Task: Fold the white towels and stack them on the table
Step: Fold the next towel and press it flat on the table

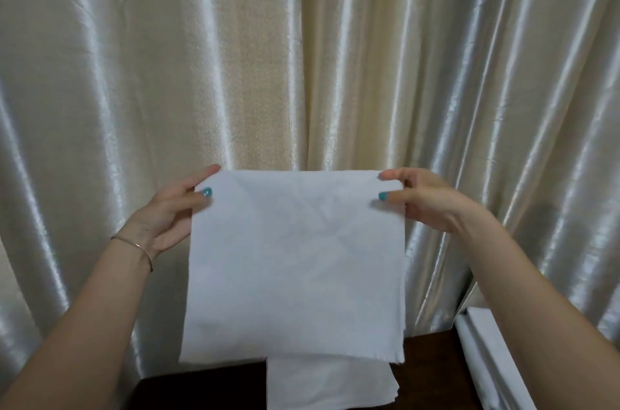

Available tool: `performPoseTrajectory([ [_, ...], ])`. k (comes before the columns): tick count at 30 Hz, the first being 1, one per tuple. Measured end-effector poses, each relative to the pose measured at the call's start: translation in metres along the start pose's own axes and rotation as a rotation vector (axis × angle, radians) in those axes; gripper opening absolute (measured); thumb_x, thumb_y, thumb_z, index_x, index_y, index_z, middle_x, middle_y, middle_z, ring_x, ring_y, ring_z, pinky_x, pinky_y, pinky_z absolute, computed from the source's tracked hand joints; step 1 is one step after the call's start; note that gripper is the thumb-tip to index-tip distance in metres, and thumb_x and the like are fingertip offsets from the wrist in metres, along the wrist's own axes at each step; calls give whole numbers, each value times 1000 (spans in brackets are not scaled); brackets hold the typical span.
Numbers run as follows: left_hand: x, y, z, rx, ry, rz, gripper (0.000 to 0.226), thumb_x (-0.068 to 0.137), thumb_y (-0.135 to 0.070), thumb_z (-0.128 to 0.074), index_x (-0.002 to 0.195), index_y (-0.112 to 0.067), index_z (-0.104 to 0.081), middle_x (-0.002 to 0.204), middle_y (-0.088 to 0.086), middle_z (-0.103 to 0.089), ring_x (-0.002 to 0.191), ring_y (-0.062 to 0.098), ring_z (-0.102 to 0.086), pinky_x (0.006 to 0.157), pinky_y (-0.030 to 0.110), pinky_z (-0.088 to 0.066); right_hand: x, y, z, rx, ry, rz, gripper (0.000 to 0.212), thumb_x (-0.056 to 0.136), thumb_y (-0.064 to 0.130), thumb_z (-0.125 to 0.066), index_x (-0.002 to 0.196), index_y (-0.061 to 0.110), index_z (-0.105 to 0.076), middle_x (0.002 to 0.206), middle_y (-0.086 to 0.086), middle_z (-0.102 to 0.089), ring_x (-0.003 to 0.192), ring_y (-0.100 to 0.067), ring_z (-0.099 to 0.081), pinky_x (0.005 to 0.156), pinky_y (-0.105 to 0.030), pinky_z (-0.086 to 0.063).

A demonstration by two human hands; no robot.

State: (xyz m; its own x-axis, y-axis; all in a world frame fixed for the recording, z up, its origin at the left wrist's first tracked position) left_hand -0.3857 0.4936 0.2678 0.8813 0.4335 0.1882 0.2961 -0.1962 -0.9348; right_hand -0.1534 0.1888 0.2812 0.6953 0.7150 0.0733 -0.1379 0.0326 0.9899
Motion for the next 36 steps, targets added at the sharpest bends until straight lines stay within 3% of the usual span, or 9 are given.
performPoseTrajectory([
  [5, 7, 8, 15, 542, -189, -63, 67, 86, 12, -59, 142, -19, -43, 124, 4, -63, 106, 17, -63, 88, 32, -55, 7, 4, 15, -494, -463, 87, 87, 66, 14, -85, 141, 11, -39, 117, -14, -57, 108, -28, -59, 91, -36, -50],
  [8, 5, 6, 17, 668, -290, -125, 44, 89, 0, -60, 131, -11, -56, 90, 10, -66, 81, 19, -62, 74, 27, -56, 7, 3, 18, -581, -517, 125, 63, 71, 21, -79, 128, 17, -55, 92, -8, -62, 98, -31, -63, 86, -46, -55],
  [13, -5, 6, 2, 748, -221, -183, 53, 95, -11, -54, 129, -51, -49, 69, 8, -40, 65, 21, -37, 60, 29, -50, 2, -5, 17, -685, -471, 132, 40, 78, 29, -68, 115, 40, -58, 61, -3, -60, 61, -25, -63, 64, -46, -60],
  [16, -8, 8, -6, 818, -256, -201, 62, 97, -10, -48, 136, -54, -33, 55, 2, -29, 51, 14, -33, 48, 15, -44, 4, -13, 18, -493, -508, 123, 54, 80, 21, -71, 130, 35, -56, 89, -5, -67, 75, -26, -68, 67, -46, -61],
  [19, -9, 11, -13, 536, -307, -125, 70, 98, -8, -47, 149, -43, -14, 76, 3, -62, 49, 7, -56, 47, 15, -50, 3, -26, 14, 14, -605, -43, 70, 83, 9, -71, 145, 26, -41, 134, -9, -55, 94, -26, -67, 78, -42, -58],
  [22, -4, 10, -18, 224, -279, 57, 65, 97, -6, -49, 153, -21, -18, 137, 11, -50, 79, 12, -66, 62, 24, -59, -1, -27, 9, 483, -396, -304, 38, 89, 6, -63, 126, 8, -57, 99, -13, -68, 69, -22, -66, 57, -35, -59],
  [24, -1, 9, -18, 99, -233, 103, 58, 96, 1, -47, 149, -4, -25, 135, 15, -52, 85, 14, -67, 68, 24, -59, -7, -20, 7, 570, -239, -321, 12, 88, 3, -63, 99, 0, -63, 86, -15, -66, 66, -24, -69, 57, -39, -61],
  [32, 3, 15, -2, 338, -284, 21, 35, 82, 11, -64, 110, -9, -66, 102, 20, -68, 81, 17, -70, 78, 15, -55, -6, -10, 31, -351, -686, 13, 40, 63, 13, -83, 86, 33, -57, 86, -6, -69, 75, -24, -67, 77, -42, -58],
  [36, 0, 14, 2, 657, -466, -31, 27, 76, 5, -74, 79, -18, -61, 77, 12, -59, 66, 18, -57, 59, 22, -57, -6, -7, 34, -576, -665, 55, 44, 70, 22, -79, 98, 29, -46, 86, -4, -67, 82, -29, -65, 74, -38, -53],
])
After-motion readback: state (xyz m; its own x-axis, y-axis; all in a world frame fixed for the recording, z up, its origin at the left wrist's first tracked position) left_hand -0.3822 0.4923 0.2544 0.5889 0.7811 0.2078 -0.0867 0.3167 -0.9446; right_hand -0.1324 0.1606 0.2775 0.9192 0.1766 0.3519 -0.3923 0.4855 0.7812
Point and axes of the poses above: each hand's wrist, its own x-axis towards the middle knuckle, its own z-axis out of the back of the hand, y = z × x, the point moved 4 cm from there along x, towards the middle knuckle
